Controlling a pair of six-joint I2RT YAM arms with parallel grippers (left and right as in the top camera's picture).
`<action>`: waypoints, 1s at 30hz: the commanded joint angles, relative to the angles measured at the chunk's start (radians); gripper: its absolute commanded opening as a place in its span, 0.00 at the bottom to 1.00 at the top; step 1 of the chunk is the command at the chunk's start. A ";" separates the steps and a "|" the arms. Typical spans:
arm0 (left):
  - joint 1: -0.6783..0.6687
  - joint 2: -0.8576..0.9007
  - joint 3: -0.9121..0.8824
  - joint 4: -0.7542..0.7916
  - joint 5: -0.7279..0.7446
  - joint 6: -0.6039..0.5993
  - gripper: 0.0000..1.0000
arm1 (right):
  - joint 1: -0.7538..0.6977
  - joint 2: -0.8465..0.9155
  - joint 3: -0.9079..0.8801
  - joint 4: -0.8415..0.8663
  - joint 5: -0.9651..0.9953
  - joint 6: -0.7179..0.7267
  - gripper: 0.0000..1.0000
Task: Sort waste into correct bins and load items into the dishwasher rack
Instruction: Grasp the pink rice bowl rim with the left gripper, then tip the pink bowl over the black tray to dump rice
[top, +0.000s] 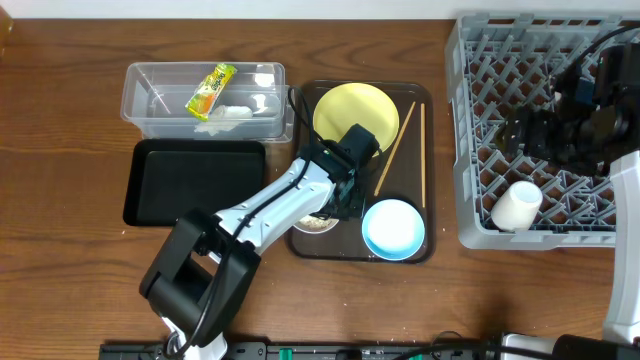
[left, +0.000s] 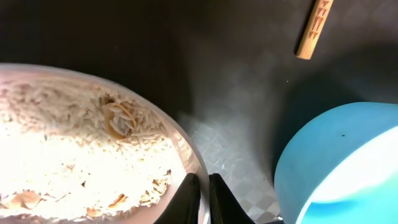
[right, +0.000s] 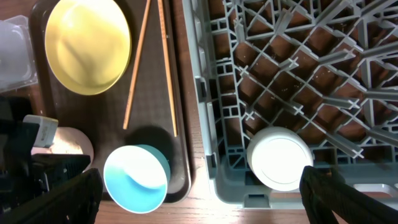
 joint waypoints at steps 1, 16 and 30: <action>-0.004 0.037 -0.011 -0.009 -0.019 -0.002 0.10 | 0.015 -0.001 0.010 -0.001 -0.008 -0.014 0.98; -0.005 -0.030 0.114 -0.142 -0.019 0.095 0.06 | 0.015 -0.001 0.010 0.000 -0.007 -0.014 0.99; 0.154 -0.298 0.118 -0.230 0.031 0.190 0.06 | 0.015 -0.001 0.010 0.002 -0.001 -0.021 0.99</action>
